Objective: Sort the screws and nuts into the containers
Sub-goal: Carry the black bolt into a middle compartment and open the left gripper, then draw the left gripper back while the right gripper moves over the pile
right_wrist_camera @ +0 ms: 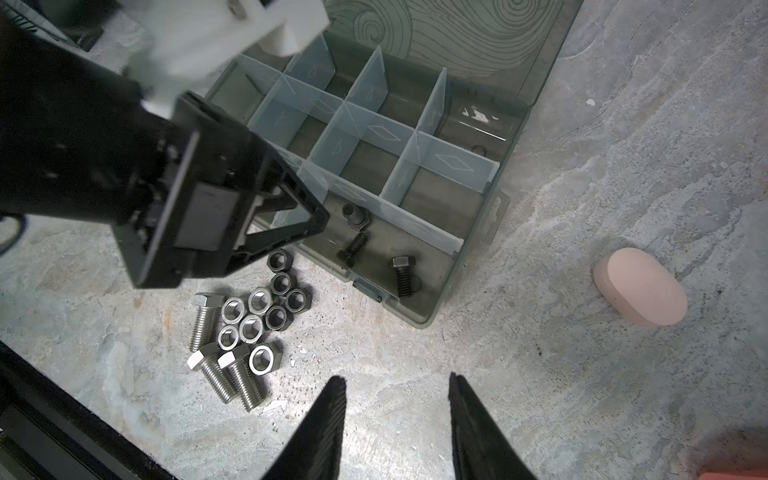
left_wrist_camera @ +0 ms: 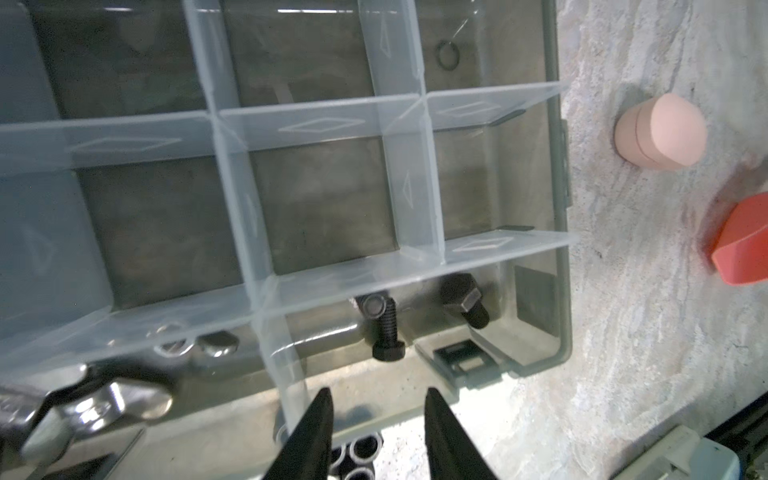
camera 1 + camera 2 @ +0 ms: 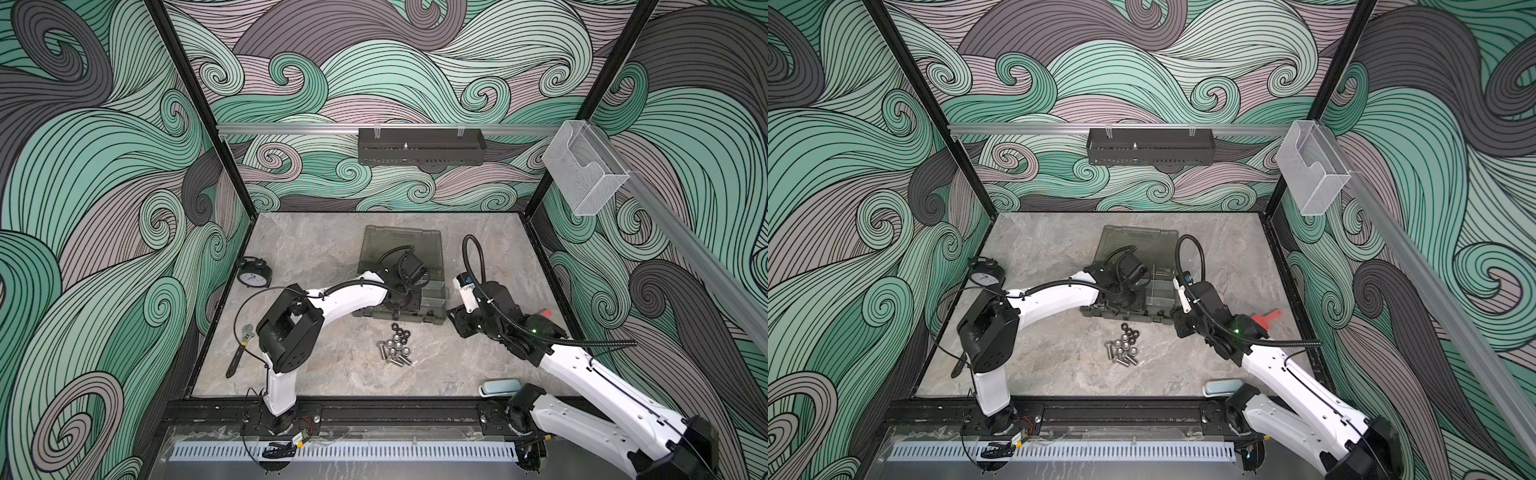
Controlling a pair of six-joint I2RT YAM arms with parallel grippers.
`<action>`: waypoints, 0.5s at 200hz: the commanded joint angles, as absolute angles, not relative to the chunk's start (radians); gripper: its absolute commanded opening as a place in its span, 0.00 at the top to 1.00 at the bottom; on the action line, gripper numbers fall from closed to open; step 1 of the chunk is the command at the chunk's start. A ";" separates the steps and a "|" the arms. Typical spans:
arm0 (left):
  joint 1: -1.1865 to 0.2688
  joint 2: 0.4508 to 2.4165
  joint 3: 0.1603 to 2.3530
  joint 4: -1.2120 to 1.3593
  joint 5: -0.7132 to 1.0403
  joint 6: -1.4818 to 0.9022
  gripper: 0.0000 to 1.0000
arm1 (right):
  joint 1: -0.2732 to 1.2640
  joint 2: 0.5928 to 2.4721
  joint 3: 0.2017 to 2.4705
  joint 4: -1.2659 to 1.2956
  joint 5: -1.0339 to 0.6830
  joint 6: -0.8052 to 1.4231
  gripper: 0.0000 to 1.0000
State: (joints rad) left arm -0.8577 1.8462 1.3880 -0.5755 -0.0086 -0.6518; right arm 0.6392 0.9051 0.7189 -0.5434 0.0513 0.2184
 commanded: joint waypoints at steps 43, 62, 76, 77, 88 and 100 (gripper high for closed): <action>-0.849 1.564 1.239 -0.603 -0.113 -0.671 0.59 | 0.632 0.851 0.701 -0.587 0.041 0.223 0.58; -0.847 1.491 1.179 -0.597 -0.136 -0.692 0.59 | 0.633 0.854 0.700 -0.601 0.034 0.232 0.58; -0.845 1.444 1.139 -0.598 -0.153 -0.706 0.59 | 0.634 0.857 0.697 -0.608 0.032 0.243 0.58; -0.845 1.439 1.136 -0.598 -0.154 -0.707 0.59 | 0.635 0.859 0.696 -0.608 0.032 0.244 0.58; -0.844 1.385 1.096 -0.595 -0.167 -0.720 0.58 | 0.635 0.865 0.692 -0.608 0.032 0.251 0.59; -0.841 1.337 1.041 -0.569 -0.174 -0.734 0.57 | 0.635 0.876 0.689 -0.609 0.028 0.255 0.59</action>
State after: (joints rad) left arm -0.8501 1.4311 1.1084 -0.5789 -0.1200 -0.6910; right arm 0.6392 0.8616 0.7002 -0.5880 0.0429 0.2298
